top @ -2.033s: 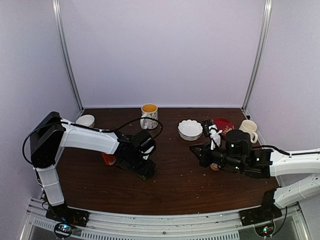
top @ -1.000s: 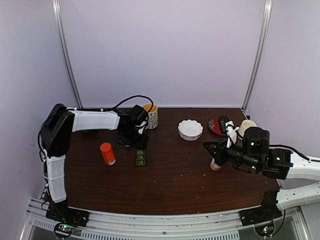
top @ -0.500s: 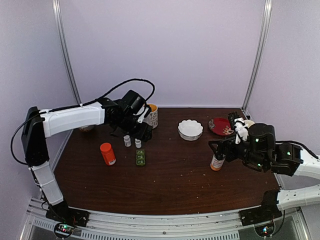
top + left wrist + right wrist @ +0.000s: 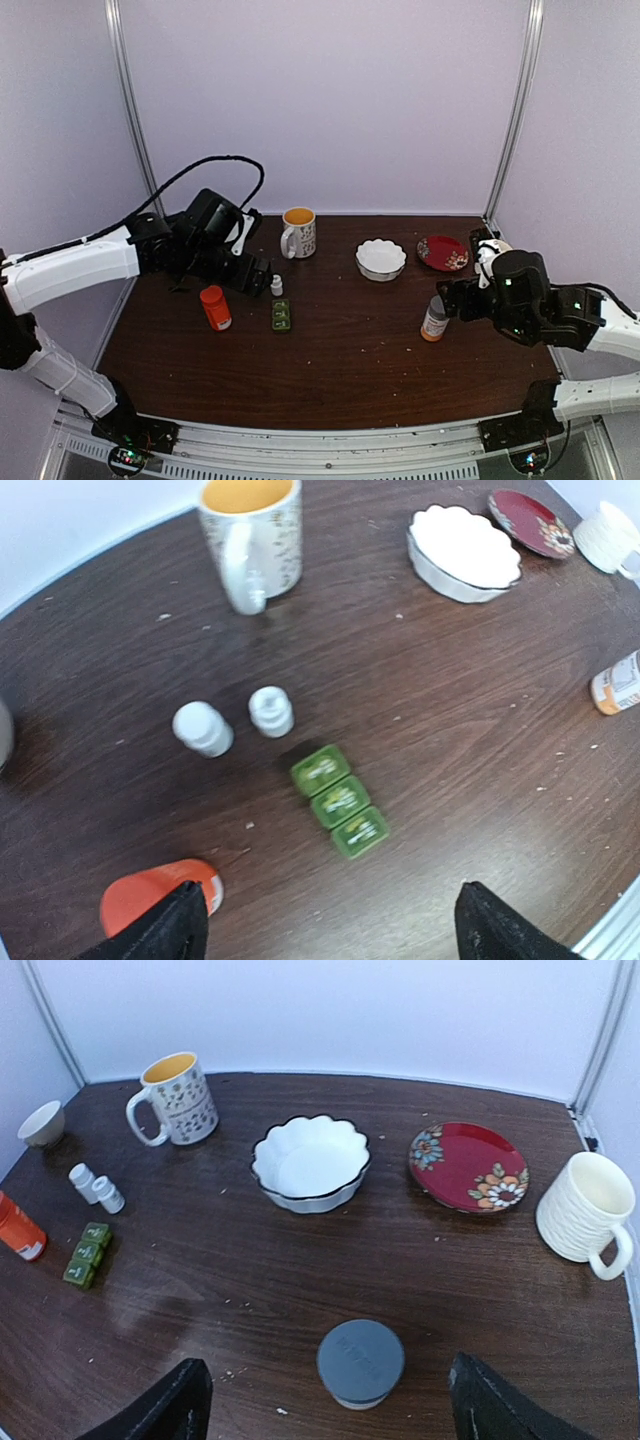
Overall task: Sort the pills into containers
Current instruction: Reset both arms
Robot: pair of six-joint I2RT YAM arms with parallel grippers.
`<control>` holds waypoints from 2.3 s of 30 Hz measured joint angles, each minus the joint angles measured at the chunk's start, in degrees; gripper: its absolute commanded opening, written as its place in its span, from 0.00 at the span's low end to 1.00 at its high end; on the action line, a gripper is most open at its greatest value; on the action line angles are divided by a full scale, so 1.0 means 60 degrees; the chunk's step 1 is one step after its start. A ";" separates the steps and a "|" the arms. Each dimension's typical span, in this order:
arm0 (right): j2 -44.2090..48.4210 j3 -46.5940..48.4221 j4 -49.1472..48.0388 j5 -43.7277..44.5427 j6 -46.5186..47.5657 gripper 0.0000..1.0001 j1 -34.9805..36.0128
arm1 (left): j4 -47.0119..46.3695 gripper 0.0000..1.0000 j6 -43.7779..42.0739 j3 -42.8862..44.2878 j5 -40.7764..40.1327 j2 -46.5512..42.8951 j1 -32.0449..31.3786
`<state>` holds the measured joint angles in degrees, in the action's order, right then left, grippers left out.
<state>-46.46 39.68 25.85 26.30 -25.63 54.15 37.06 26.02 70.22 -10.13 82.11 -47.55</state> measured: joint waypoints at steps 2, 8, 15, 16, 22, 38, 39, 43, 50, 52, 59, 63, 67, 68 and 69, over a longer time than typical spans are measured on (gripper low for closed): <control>0.0448 -0.0204 -0.0047 0.0182 0.0036 0.85 -0.0299 | -0.0058 0.93 0.0113 -0.0674 -0.0302 -0.0769 0.0080; 0.1421 -0.0849 -0.0699 0.0539 0.0474 0.90 -0.2095 | -0.0229 0.97 0.0251 -0.2106 -0.0656 -0.2874 0.1654; 0.2860 -0.2900 -0.3366 0.0936 0.2510 0.91 -0.3151 | -0.0874 0.98 0.0255 -0.3814 -0.1869 -0.4637 0.3275; 0.2838 -0.2973 -0.3672 0.0936 0.2758 0.90 -0.3333 | -0.1093 0.97 0.0237 -0.4131 -0.2120 -0.4885 0.3381; 0.2222 -0.4280 -0.7206 0.0678 0.4462 0.79 -0.4510 | -0.3056 0.98 -0.0415 -0.6218 -0.3799 -0.6164 0.3697; -0.3268 -0.5858 -1.4713 -0.1603 0.4994 0.86 -0.7501 | -1.0058 0.97 -0.3931 -0.9398 -0.3184 -0.4969 0.6532; -0.3563 -0.5748 -1.4910 -0.1843 0.4940 0.88 -0.7639 | -1.0582 0.97 -0.4087 -0.9592 -0.3031 -0.4699 0.6615; -0.5042 -0.5257 -1.5824 -0.2320 0.4776 0.98 -0.7828 | -1.2058 0.98 -0.4550 -0.9551 -0.2667 -0.3093 0.6750; -0.5271 -0.4437 -1.5322 -0.2419 0.4579 1.00 -0.7890 | -1.3657 0.98 -0.5009 -0.8670 -0.2109 -0.1242 0.6972; -0.5271 -0.4404 -1.5303 -0.2419 0.4546 1.00 -0.7901 | -1.4105 0.98 -0.5020 -0.8517 -0.1898 -0.0750 0.7140; -0.5271 -0.4404 -1.5183 -0.2419 0.4524 1.00 -0.7905 | -1.4721 0.98 -0.4674 -0.8459 -0.0244 -0.0142 0.8368; -0.5271 -0.4404 -1.5176 -0.2419 0.4524 1.00 -0.7905 | -1.4925 0.98 -0.4612 -0.8462 0.0361 -0.0106 0.8488; -0.5271 -0.4404 -1.5169 -0.2419 0.4524 1.00 -0.7905 | -1.5063 0.98 -0.4605 -0.8462 0.0674 -0.0106 0.8488; -0.5271 -0.4404 -1.5165 -0.2419 0.4524 1.00 -0.7905 | -1.5081 0.98 -0.4605 -0.8462 0.0721 -0.0106 0.8488; -0.5271 -0.4404 -1.5165 -0.2419 0.4524 1.00 -0.7905 | -1.5100 0.98 -0.4601 -0.8462 0.0754 -0.0106 0.8488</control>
<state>-78.08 13.26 -65.14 11.79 1.52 6.72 -53.54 -1.58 19.44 -5.61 81.47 3.38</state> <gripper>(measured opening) 0.997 0.976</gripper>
